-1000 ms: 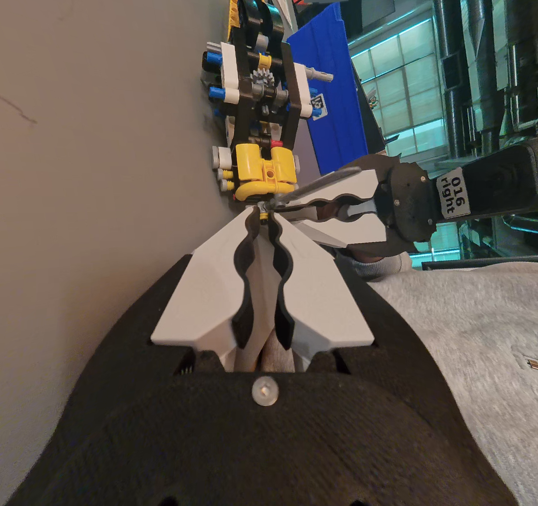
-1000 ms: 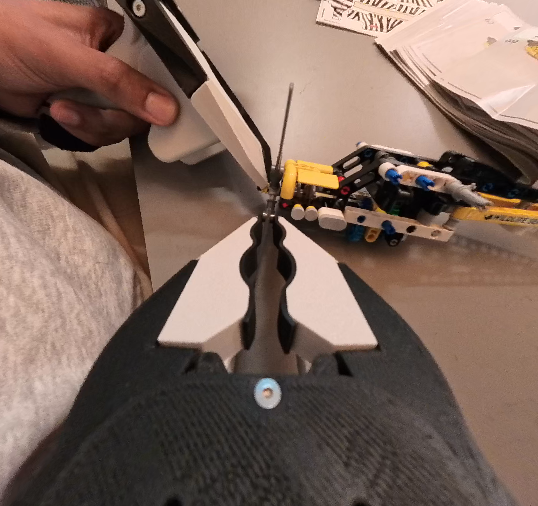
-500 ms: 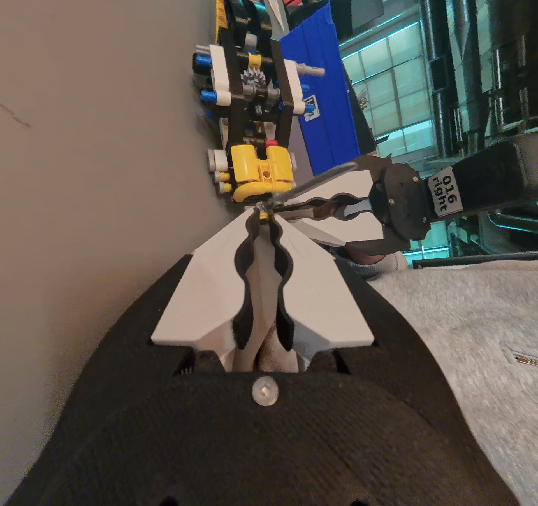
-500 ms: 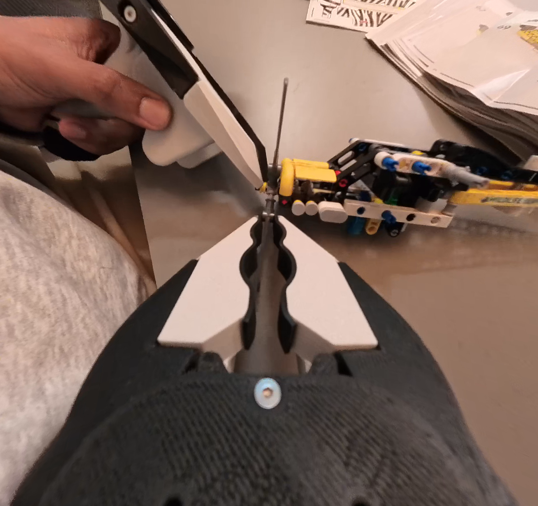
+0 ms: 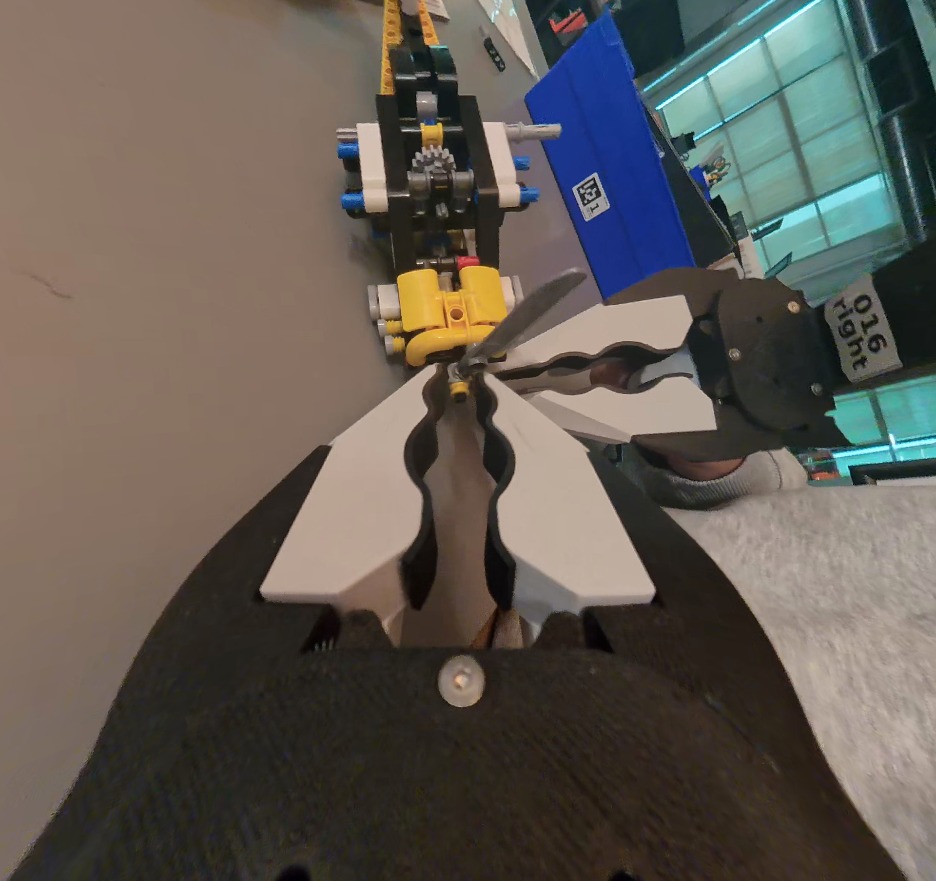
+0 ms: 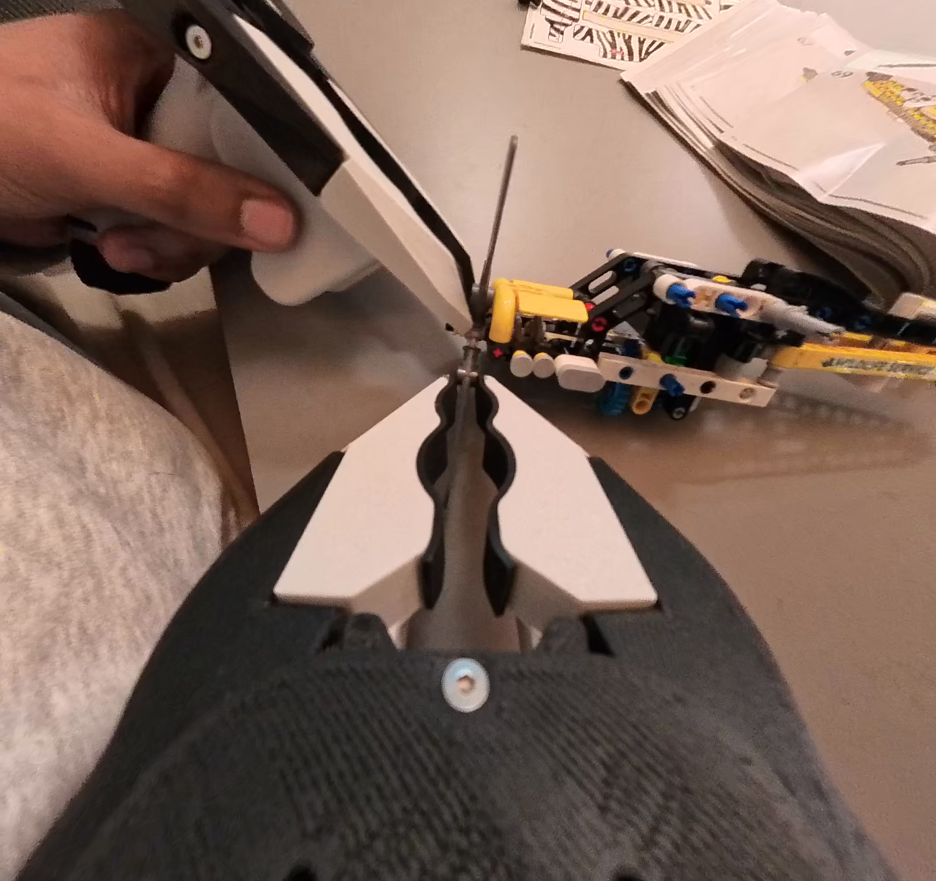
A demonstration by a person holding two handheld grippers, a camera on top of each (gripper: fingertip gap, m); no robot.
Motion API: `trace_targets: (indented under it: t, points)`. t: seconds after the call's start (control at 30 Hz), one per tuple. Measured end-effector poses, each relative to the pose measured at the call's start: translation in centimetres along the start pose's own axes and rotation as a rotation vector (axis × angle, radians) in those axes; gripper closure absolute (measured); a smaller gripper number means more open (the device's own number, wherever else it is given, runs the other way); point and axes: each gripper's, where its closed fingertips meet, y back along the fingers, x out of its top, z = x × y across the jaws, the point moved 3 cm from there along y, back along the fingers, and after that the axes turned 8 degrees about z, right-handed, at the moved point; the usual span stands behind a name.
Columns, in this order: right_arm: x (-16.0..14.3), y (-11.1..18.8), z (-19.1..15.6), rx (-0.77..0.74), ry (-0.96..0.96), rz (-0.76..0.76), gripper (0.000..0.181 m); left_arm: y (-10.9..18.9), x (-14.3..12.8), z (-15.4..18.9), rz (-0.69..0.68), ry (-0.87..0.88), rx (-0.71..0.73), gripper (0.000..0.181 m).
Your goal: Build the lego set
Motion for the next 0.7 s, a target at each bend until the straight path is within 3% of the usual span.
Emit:
trace_targets:
  t: [0.03,0.7]
  points:
    - [0.02,-0.03,-0.05,-0.002,0.004,0.001,0.176,-0.03,0.04,-0.14,0.008,0.007,0.009,0.17]
    - [0.02,-0.45,-0.37,-0.038,0.015,0.018,0.176,-0.06,-0.47,-0.54,0.03,0.12,-0.004,0.173]
